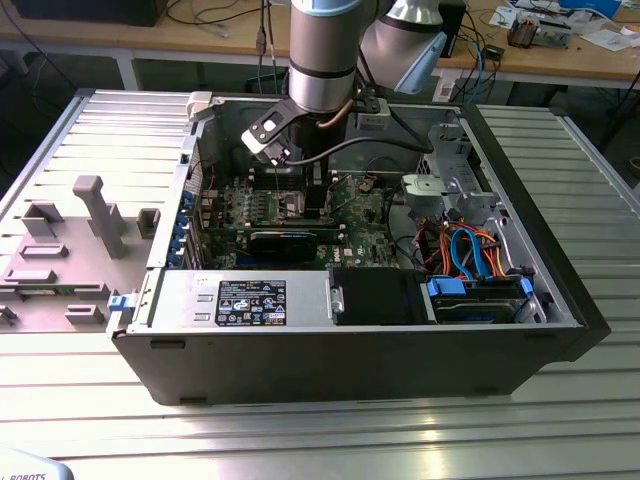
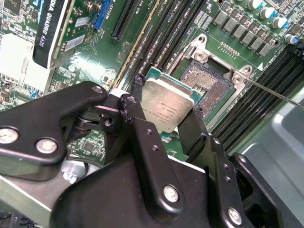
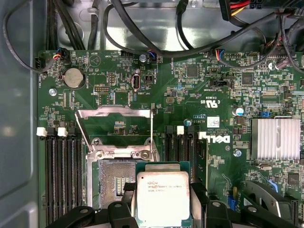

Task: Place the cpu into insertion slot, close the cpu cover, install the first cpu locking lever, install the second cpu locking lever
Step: 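Place the cpu into insertion slot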

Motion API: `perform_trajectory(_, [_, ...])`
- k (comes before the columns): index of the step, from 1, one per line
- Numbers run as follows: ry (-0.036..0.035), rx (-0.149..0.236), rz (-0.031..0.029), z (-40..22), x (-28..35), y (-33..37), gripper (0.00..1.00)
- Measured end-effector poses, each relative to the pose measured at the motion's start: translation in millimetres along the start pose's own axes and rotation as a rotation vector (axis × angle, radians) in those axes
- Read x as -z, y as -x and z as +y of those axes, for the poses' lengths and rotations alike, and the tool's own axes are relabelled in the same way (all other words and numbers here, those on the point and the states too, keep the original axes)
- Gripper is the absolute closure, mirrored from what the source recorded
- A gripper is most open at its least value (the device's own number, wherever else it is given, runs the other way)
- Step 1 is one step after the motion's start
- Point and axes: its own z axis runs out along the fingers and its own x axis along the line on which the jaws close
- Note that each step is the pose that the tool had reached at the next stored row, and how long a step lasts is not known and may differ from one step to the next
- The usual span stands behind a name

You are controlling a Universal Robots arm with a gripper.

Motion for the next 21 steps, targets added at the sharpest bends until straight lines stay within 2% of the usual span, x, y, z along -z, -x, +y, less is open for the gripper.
perform_trajectory(21, [0.0001, 0.0, -0.0005, -0.1, -5.7, -0.2, 0.46])
